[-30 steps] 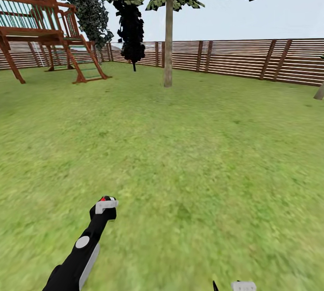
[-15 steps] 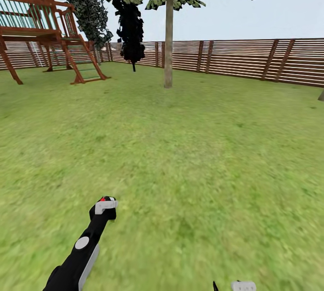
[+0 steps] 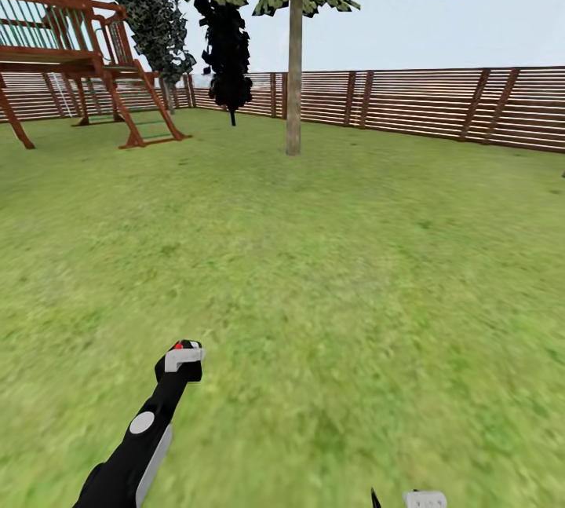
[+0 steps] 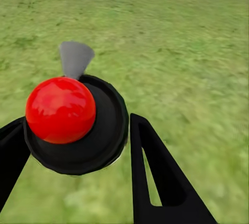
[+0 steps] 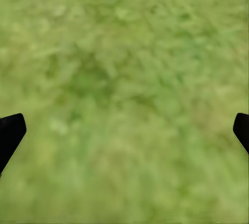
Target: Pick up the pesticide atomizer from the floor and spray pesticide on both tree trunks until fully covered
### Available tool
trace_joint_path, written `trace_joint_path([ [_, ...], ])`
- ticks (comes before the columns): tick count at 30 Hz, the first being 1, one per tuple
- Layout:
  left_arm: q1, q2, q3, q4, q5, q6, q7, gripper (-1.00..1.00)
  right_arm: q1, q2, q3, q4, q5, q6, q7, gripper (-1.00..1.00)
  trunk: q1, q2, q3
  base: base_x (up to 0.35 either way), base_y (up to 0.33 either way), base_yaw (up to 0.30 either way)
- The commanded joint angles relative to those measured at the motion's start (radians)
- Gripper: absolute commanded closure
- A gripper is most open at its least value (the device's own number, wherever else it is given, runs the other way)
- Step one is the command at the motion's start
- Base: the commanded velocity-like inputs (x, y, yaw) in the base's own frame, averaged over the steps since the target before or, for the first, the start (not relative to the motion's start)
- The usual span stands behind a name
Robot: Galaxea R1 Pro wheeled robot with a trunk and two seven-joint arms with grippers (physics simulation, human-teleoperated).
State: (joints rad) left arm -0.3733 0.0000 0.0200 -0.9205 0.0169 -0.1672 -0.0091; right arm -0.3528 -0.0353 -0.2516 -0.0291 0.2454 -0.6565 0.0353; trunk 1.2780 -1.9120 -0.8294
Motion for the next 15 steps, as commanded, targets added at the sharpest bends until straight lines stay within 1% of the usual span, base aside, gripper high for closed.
trace_joint_path([
  [1, 0.001, 0.0, 0.0, -0.001, 0.0, -0.001, 0.0, 1.0, 0.0, 0.0, 0.0, 0.0, 0.0, 0.0, 0.0, -1.0, 0.0, 0.0, 0.0, 0.34, 0.0, 0.0],
  [15, 0.002, 0.0, 0.0, -0.001, 0.0, 0.0, 0.0, 1.0, 0.0, 0.0, 0.0, 0.0, 0.0, 0.0, 0.0, -1.0, 0.0, 0.0, 0.0, 0.34, 0.0, 0.0],
])
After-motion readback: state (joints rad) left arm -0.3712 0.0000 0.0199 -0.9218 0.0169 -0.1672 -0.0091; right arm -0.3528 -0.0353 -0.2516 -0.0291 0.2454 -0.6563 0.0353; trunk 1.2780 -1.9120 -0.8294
